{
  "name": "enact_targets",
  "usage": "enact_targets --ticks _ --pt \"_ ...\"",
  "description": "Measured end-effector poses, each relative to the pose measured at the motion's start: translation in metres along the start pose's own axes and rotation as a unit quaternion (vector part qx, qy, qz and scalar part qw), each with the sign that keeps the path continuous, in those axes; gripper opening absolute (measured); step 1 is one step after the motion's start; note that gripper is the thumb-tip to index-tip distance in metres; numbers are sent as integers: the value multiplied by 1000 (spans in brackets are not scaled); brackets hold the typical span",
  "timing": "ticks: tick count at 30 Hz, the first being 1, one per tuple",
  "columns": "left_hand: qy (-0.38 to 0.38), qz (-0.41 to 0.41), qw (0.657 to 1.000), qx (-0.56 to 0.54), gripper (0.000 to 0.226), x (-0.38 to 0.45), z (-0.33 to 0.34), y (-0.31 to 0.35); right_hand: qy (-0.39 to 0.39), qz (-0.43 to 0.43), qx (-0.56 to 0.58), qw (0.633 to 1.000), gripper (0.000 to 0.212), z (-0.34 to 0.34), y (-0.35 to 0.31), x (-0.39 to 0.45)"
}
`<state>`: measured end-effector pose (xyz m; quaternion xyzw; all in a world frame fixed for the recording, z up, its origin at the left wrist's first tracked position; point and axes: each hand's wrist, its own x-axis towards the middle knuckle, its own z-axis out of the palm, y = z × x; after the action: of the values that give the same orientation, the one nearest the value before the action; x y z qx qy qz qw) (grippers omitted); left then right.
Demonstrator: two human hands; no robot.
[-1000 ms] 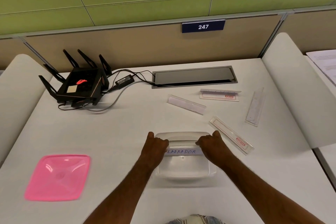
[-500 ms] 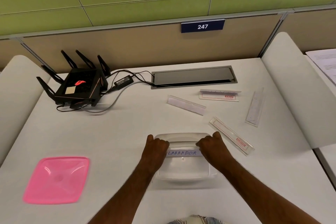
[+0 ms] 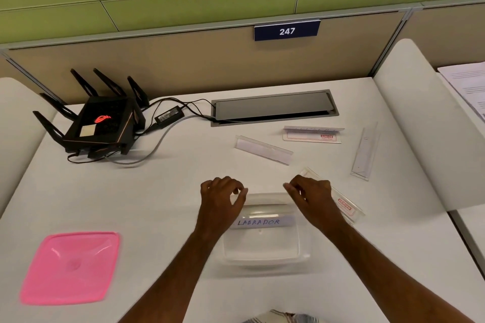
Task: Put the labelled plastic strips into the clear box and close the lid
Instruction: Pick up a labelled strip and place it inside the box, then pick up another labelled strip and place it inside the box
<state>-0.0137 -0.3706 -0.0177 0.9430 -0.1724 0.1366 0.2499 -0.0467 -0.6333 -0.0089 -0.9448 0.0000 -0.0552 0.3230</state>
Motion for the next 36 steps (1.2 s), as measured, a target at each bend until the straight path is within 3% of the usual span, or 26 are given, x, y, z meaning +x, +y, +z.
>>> enact_targets --ticks 3,9,16,22,26,36 --pt "-13 -43 998 -54 3 9 2 -4 -2 41 0 999 26 0 8 6" --pt "-81 -152 971 -166 32 32 14 -7 -38 127 12 991 22 3 29 13" --pt "-136 -186 967 -107 50 62 26 -26 -56 209 25 976 21 19 33 34" --pt "-202 -253 940 -109 68 85 49 -39 -73 162 -112 978 42 27 34 49" --pt "-208 -268 933 -120 69 100 67 -41 -106 138 -235 956 49 26 34 64" --pt "-179 -261 936 -155 62 146 92 -43 -59 97 -275 955 25 30 49 119"
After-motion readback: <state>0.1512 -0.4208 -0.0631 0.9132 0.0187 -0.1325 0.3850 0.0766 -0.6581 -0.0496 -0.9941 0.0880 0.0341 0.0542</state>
